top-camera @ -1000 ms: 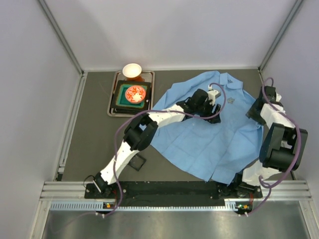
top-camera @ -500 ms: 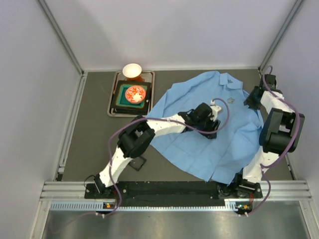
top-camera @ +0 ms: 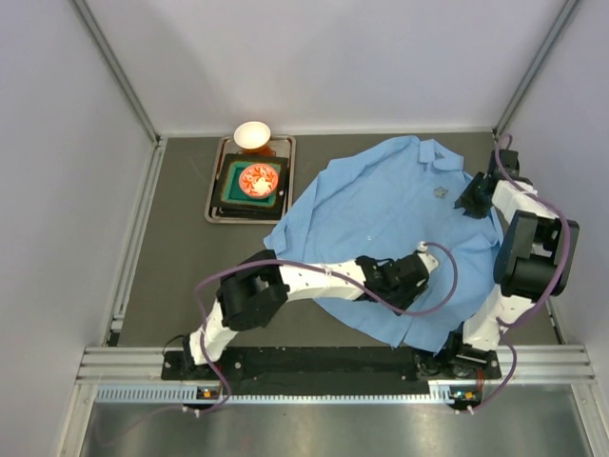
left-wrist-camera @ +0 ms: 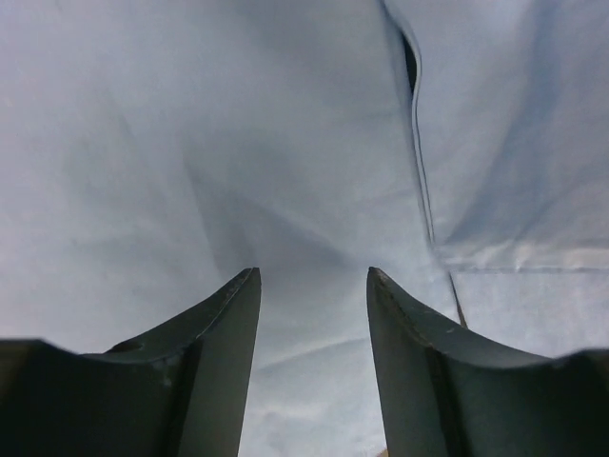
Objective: Remove the brooch from the garment
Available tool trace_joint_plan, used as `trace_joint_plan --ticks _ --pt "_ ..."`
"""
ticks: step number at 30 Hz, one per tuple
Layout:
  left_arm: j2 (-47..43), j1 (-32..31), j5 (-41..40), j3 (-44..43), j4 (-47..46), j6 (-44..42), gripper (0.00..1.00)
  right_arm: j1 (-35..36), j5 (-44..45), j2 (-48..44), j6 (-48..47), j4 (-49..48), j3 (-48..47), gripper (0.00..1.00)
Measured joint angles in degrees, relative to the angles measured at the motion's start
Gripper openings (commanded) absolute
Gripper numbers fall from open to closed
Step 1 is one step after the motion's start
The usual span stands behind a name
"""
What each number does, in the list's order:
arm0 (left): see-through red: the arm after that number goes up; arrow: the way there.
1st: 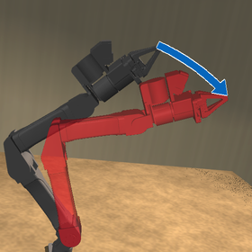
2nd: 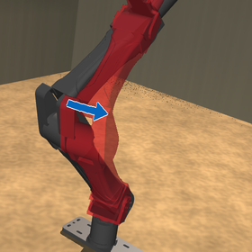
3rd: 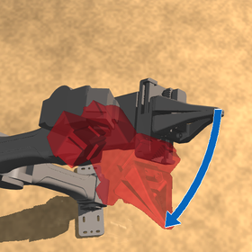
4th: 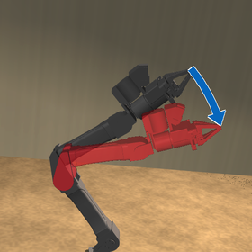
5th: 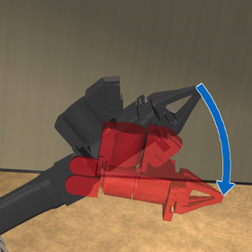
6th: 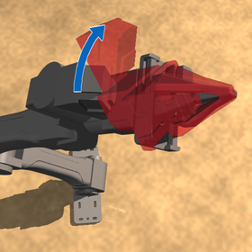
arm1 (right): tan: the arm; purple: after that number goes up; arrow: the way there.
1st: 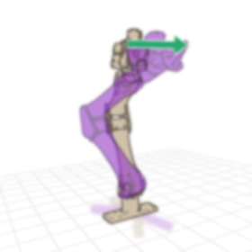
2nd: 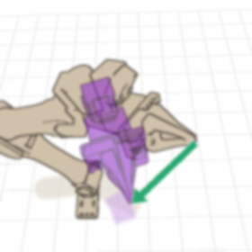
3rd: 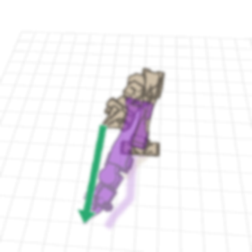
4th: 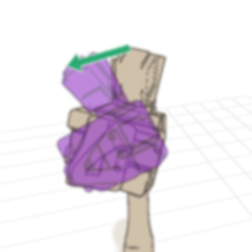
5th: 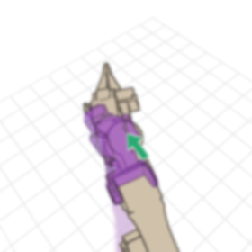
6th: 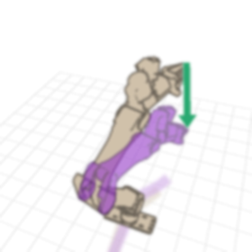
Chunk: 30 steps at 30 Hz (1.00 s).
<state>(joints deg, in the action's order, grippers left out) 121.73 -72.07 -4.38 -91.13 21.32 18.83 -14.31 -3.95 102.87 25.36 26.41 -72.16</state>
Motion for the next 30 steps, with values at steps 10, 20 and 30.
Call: trace_joint_plan --ticks 10,20,30 --pt "-5.2 -9.6 -3.8 8.5 4.2 5.3 0.59 0.4 -0.6 -3.4 -0.1 -0.7 5.8 0.35" --pt "-6.7 -10.2 -0.9 8.9 3.9 7.2 0.56 0.4 -1.7 -4.1 -0.4 -1.6 6.9 0.36" --pt "-3.4 -10.2 -3.9 7.2 3.7 7.0 0.37 0.4 -2.0 -5.6 -0.9 -1.6 7.7 0.36"
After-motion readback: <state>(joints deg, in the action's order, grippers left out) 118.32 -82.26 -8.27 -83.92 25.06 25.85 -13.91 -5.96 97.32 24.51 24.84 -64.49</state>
